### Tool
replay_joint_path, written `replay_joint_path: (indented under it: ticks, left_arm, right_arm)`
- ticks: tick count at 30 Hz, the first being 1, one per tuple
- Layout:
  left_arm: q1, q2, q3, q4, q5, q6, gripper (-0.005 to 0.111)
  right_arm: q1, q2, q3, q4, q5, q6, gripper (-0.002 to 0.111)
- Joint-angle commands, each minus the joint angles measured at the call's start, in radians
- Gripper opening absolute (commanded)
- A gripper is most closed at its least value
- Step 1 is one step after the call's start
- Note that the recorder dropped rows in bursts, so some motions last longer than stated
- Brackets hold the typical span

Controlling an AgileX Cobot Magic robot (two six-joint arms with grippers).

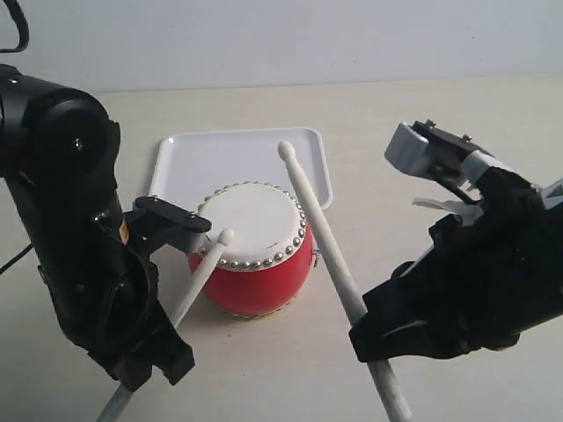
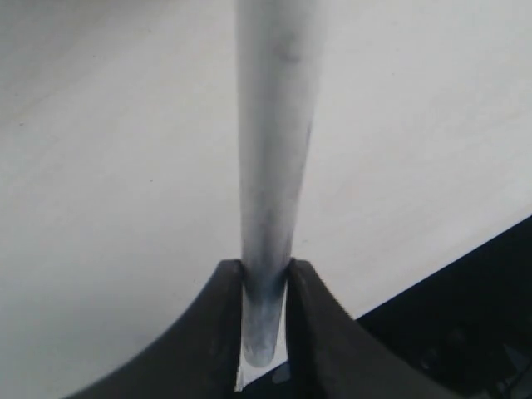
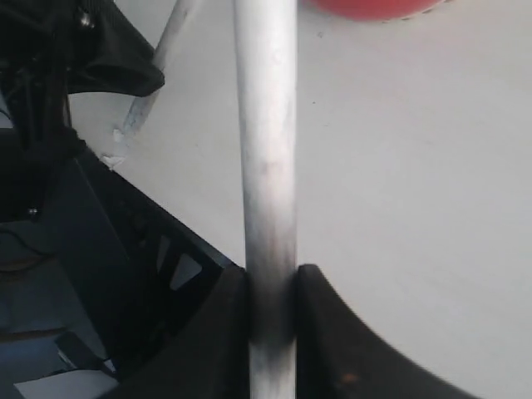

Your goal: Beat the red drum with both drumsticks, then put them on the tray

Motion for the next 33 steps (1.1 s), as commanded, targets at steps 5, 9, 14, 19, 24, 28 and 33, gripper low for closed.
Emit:
replay_joint_path:
  ticks: [5,9,14,19,24,28,33]
  left_arm:
    - [-0.007,-0.135,-0.112,-0.011,0.089,-0.005,0.0]
    - [-0.007,-0.179,-0.125,-0.009,0.087,-0.009,0.0]
    - [-0.007,-0.125,-0.062,0.001,0.008,-0.002,0.0]
    - [-0.007,0.029,-0.015,-0.02,-0.019,0.008,0.0]
    - [-0.007,0.09,-0.048,-0.027,0.044,0.022,0.0]
    - [-0.007,0.026,-0.105,-0.031,0.089,0.02,0.0]
    - [-0.007,-0.087,-0.157,-0.032,0.131,0.017,0.0]
  right_arm:
    - [0.002,0.236,0.074,0.038,-0.17,-0.123,0.0]
    - [0.002,0.294,0.028,0.105,-0.164,-0.149,0.0]
    - [0.002,0.149,-0.009,0.074,-0.081,-0.114,0.0]
    - [0.002,0.015,-0.009,0.036,-0.059,-0.063,0.0]
    - [0.002,0.047,0.003,0.023,-0.076,-0.057,0.0]
    - [0.002,0.155,0.067,0.108,-0.133,-0.183,0.0]
    - [0.002,0.372,0.08,0.243,-0.151,-0.363,0.0]
